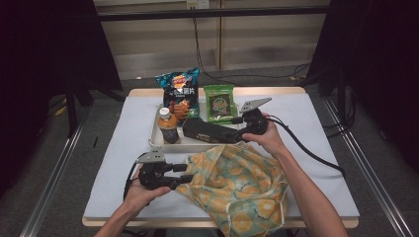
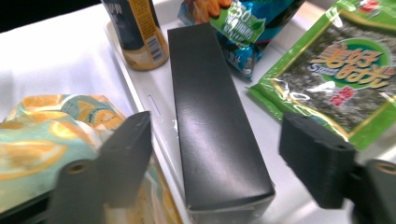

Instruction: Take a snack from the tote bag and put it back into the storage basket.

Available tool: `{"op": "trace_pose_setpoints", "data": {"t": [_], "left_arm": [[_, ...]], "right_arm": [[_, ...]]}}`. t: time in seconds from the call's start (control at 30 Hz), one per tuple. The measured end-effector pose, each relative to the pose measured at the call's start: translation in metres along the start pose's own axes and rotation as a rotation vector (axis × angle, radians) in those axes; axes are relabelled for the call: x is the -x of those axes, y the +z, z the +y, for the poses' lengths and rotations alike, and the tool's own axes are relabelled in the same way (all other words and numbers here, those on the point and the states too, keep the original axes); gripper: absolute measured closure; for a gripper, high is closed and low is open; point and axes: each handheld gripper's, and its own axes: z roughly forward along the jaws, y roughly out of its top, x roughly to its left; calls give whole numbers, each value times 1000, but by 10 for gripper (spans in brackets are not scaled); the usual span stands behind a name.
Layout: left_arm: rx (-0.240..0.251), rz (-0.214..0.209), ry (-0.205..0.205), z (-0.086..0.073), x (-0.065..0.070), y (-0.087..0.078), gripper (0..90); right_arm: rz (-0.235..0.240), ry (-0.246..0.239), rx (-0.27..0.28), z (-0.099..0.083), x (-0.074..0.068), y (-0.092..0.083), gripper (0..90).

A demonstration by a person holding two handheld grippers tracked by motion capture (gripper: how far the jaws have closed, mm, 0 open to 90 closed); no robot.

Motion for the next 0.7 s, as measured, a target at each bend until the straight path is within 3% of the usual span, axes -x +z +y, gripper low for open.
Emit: {"op": "trace_pose_setpoints", "data": {"t": [0.07,0.1,0.17,0.2,0.3,0.47,0.7], "left_arm": [[1,1,-1,0,0,-1,492],[0,4,-1,0,0,-1,492],[0,4,-1,0,-1,0,492],[-1,2,-4,0,-1,0,493],[-4,2,-4,1,-2,1,492],[-8,6,-4,1,-1,2,492],[-4,3,-12,0,-2,1,493]], "right_arm": [[12,8,24,-3,-2,-7,516],[35,11,30,-5,-2,-10,555],[48,17,19,-10,-3,-12,716],[75,16,11,-13,-4,-12,767],[89,10,-14,-20,-8,-9,883],[109,9,-28,-24,-14,-1,900],[63,26,-42,-28,-8,7,900]]}}
